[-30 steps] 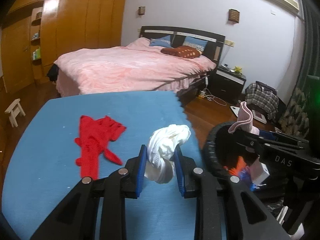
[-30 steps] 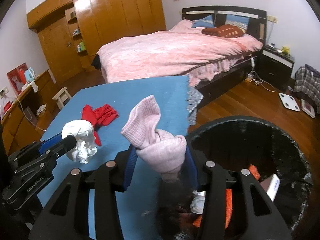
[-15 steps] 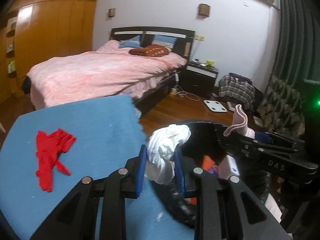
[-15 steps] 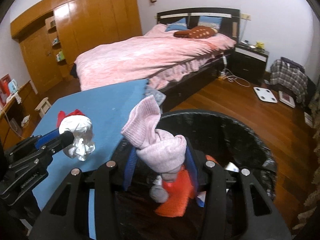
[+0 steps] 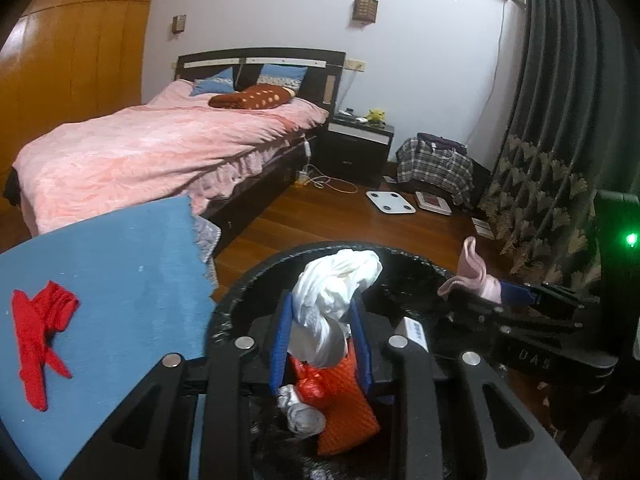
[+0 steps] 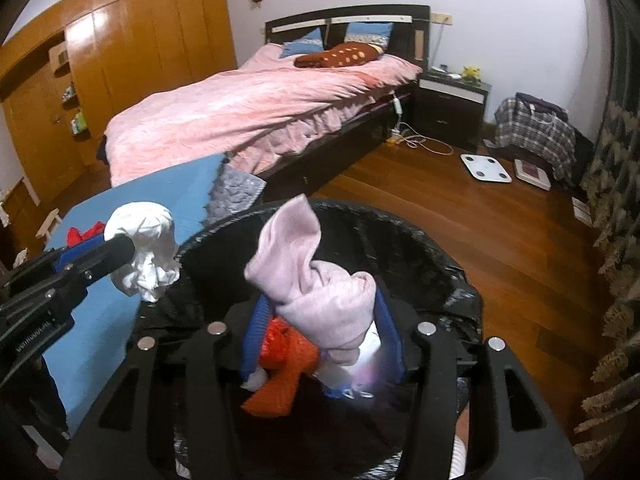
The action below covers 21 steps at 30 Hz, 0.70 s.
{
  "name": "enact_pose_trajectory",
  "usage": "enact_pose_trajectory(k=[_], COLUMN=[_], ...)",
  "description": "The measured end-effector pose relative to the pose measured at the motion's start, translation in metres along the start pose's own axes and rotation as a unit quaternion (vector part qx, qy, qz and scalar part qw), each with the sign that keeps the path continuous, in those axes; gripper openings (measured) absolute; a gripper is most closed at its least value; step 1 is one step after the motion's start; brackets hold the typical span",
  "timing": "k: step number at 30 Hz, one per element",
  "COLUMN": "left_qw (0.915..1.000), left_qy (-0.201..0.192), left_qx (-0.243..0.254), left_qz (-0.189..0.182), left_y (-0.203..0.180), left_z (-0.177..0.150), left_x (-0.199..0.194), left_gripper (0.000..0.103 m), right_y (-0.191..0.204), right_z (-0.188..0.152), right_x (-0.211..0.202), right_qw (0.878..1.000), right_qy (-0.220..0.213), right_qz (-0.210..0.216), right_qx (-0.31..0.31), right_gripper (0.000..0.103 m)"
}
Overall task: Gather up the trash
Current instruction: 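Carry the white cloth and pink sock over the trash bin and open both tools, then move both open tools back over the two red cloths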
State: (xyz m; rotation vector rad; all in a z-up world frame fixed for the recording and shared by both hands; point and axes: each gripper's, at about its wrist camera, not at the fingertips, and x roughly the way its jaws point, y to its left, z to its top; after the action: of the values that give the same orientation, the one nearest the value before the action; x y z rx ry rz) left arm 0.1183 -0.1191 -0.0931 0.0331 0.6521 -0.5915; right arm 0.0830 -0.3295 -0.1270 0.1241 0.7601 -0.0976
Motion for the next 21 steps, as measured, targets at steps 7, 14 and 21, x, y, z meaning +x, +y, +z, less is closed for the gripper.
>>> enact_pose_trajectory(k=[7,14,21], left_qw=[1.0,0.9992,0.9962], left_qy=[-0.003,-0.016,-0.027], left_qx=[0.004,-0.002,-0.02], left_qz=[0.0,0.037,0.08], left_y=[-0.001,0.014,0.049], left_z=[0.002,0.003,0.001], left_x=[0.0,-0.015,-0.038], left_gripper=[0.06,0.088,0.093], right_y=[-0.013,-0.003,0.023], right_z=[-0.006,-0.001,0.007], right_x=[-0.001,-0.008,-0.006], right_qw=[1.0,1.0,1.0], right_qy=[-0.004,-0.023,-0.024], right_qz=[-0.017,-0.009,0.011], right_qx=[0.012,0.011,0.002], right_gripper=[0.079,0.094,0.096])
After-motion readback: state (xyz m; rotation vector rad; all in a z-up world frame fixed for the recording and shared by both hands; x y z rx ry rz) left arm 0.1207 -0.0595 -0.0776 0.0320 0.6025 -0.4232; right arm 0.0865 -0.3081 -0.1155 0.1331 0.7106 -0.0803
